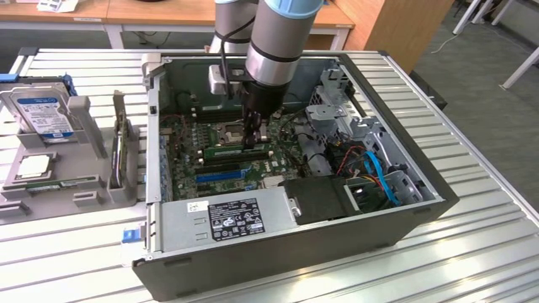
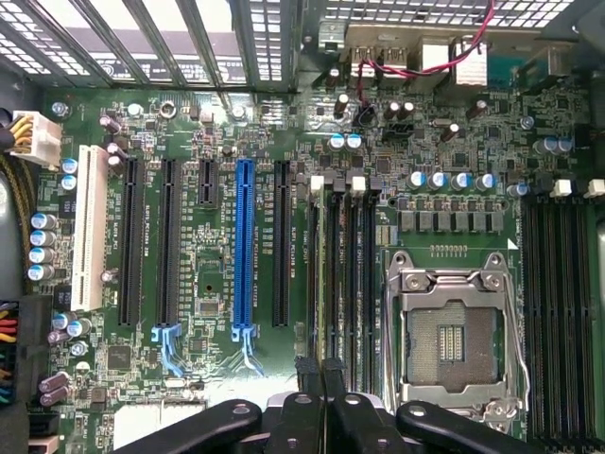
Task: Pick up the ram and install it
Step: 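Insert the ram into the slot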
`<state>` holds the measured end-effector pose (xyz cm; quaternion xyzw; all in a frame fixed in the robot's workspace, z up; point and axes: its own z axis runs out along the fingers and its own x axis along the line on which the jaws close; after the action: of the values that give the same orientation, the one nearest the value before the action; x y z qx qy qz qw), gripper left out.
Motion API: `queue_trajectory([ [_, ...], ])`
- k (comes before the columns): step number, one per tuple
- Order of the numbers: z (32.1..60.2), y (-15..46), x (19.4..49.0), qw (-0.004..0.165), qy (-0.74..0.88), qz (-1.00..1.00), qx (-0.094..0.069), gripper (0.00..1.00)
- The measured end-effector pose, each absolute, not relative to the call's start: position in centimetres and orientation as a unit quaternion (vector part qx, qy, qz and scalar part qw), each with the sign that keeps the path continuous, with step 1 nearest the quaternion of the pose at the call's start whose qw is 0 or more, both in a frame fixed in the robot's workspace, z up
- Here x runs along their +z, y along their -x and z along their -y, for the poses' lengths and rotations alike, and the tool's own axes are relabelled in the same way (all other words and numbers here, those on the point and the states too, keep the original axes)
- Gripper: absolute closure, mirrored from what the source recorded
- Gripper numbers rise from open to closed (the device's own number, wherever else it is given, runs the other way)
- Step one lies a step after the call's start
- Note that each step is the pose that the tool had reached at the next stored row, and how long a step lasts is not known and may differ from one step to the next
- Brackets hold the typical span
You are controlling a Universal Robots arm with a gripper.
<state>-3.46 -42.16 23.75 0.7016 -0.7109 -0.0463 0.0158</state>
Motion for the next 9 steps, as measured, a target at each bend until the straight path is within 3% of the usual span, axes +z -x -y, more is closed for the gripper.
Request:
queue_trajectory([
  [9, 42.16, 3.45, 23.69, 0.016, -0.699, 0.713, -0.046, 0.88],
])
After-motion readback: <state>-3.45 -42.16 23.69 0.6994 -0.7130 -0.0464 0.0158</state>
